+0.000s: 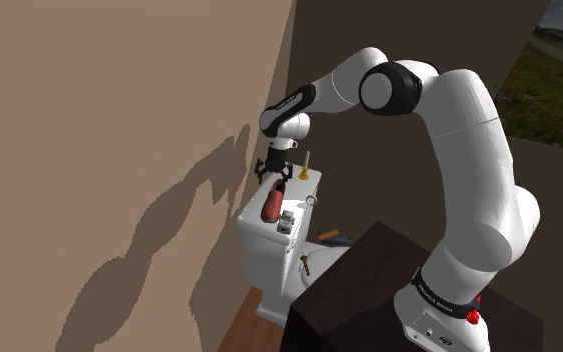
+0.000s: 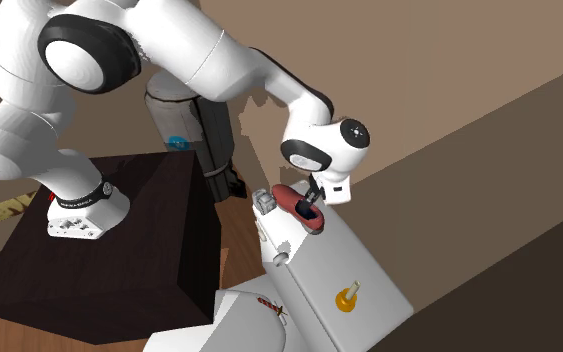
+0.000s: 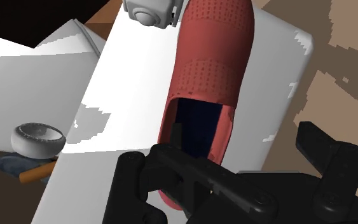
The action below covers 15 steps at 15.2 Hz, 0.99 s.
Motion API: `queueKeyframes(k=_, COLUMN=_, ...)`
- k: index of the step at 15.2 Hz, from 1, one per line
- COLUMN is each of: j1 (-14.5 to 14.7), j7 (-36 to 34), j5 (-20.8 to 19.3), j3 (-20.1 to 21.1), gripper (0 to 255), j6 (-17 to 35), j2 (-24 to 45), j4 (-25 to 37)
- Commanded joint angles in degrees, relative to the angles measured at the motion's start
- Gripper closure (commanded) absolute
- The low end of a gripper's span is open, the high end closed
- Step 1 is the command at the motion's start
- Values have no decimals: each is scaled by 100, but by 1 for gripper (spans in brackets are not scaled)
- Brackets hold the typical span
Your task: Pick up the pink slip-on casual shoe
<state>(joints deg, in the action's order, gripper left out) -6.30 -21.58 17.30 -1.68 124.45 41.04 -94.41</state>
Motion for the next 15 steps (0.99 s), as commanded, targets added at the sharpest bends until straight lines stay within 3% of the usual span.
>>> queueKeyframes(k=1, j1=-7, j7=29, j5=18, j3=10, gripper=0, j6=97, j2=116, j4=18)
queueKeyframes(k=3, j1=-8, j7=36, j5=22, j3=13, gripper=0, j6=123, j2=148, j4=24)
queueKeyframes(k=4, j1=-8, j7=33, j5=21, j3=13, gripper=255, j6=115, j2=161, j4=46)
queueKeyframes(k=15, j1=-4, j7=11, j5=7, j3=3, gripper=255, j6=35, j2=35, j4=0)
